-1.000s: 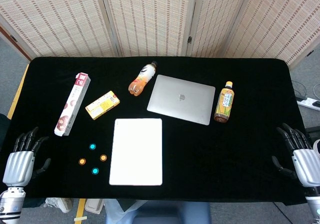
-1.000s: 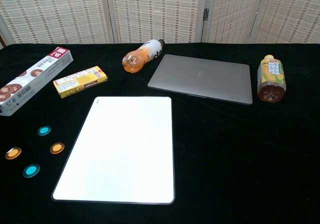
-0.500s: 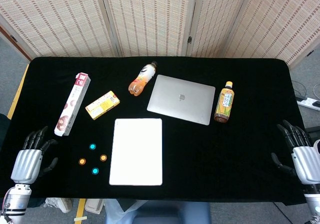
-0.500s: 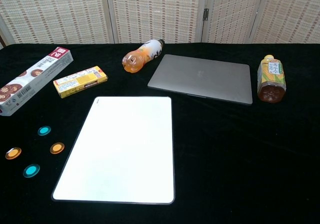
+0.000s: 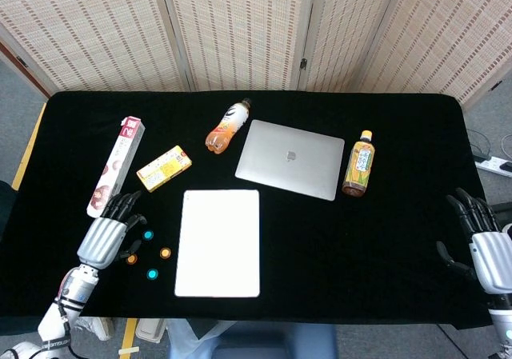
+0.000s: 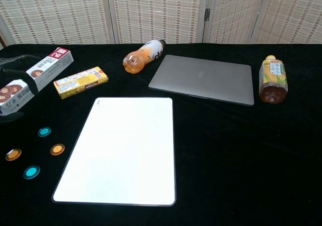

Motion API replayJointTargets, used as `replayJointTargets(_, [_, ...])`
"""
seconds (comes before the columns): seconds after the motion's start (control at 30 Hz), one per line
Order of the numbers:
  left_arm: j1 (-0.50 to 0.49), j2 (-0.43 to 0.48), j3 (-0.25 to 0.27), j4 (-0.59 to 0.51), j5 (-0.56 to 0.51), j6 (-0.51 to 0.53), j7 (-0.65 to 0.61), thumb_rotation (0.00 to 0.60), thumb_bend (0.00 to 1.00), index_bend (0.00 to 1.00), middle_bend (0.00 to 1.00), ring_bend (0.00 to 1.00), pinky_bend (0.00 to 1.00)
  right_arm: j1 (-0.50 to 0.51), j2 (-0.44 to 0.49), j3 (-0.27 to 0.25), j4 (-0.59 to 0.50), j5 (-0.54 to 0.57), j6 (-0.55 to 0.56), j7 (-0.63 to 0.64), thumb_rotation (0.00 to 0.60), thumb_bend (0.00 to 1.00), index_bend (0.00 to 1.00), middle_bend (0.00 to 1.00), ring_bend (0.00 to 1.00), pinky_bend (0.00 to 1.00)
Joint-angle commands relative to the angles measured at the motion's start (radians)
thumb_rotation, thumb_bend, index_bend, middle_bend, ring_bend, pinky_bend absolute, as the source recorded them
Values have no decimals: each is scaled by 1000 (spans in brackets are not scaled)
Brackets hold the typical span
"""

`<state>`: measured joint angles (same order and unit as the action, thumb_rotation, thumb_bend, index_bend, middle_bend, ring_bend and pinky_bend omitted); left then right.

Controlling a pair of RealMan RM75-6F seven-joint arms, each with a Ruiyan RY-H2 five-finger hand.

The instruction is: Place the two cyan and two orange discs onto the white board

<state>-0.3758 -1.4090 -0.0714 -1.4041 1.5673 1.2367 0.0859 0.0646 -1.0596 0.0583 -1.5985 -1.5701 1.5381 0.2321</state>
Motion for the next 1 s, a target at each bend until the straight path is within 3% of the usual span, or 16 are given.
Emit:
replayJointTargets(0.03, [-44,-45,-7,49,-8,-54,17,600,376,423,0,0,0,-1,1,-1,-2,0,0,3,600,426,0,0,0,0])
replayJointTargets(0.4, [-91,-127,5,174,-87,-170,58,600,375,439,0,0,0,-3,-7,-4,10,5,-5,9,600,427,0,0,0,0])
replayJointTargets(1.0, [-98,-159,17,261,-161,-217,69,600,376,454,0,0,0,3,-14,-1,15,10,-14,4,600,426,0,0,0,0])
